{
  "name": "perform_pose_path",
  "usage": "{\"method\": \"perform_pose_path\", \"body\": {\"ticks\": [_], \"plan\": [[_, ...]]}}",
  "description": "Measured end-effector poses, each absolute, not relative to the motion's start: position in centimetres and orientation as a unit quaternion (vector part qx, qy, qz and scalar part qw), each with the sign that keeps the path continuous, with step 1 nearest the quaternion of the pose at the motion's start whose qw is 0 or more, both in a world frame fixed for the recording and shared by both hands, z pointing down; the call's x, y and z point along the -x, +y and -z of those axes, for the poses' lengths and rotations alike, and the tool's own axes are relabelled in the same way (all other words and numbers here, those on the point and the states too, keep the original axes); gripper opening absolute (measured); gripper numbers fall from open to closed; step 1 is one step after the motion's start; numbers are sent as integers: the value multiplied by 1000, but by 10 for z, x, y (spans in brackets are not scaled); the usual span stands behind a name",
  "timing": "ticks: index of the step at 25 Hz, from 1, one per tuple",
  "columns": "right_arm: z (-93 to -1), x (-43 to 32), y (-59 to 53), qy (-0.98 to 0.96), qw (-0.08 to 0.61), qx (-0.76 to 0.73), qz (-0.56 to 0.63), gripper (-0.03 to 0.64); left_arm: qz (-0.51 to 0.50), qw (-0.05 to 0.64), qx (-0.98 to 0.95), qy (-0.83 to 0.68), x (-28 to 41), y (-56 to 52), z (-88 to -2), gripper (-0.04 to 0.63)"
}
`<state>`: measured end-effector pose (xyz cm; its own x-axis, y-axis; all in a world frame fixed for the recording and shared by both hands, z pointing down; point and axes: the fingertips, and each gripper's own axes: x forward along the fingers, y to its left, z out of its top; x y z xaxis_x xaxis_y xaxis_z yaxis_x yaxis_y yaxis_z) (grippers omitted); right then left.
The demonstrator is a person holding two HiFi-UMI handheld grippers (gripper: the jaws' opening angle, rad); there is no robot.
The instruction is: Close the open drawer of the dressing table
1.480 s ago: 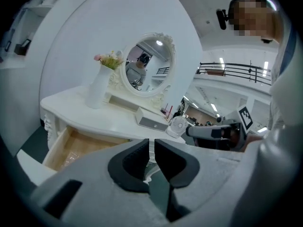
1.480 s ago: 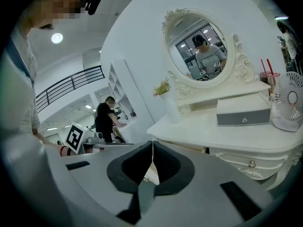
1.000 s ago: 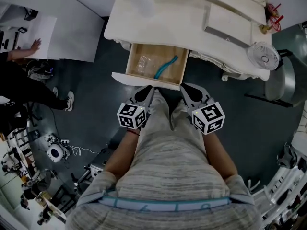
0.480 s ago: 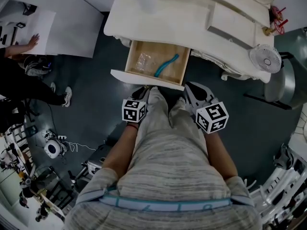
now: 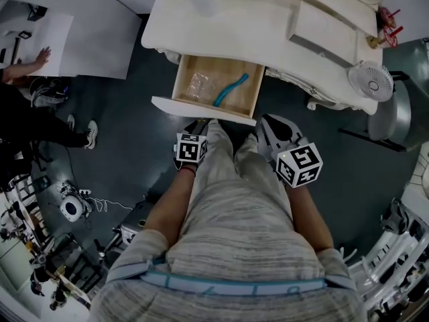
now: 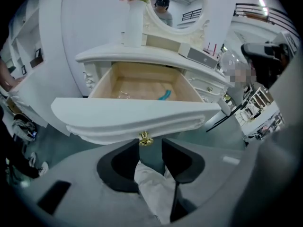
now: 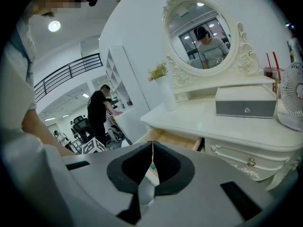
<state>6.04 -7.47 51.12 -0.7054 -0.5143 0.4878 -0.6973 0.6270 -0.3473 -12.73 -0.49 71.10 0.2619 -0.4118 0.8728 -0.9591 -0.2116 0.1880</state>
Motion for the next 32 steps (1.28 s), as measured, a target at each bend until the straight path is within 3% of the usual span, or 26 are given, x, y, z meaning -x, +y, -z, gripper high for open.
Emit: {"method": "perform_pose_path", "body": {"ticks": [32], "plan": [[-522, -71, -89, -868, 180, -368, -280, 11, -414, 408, -658, -479, 131, -30, -750, 138]]}}
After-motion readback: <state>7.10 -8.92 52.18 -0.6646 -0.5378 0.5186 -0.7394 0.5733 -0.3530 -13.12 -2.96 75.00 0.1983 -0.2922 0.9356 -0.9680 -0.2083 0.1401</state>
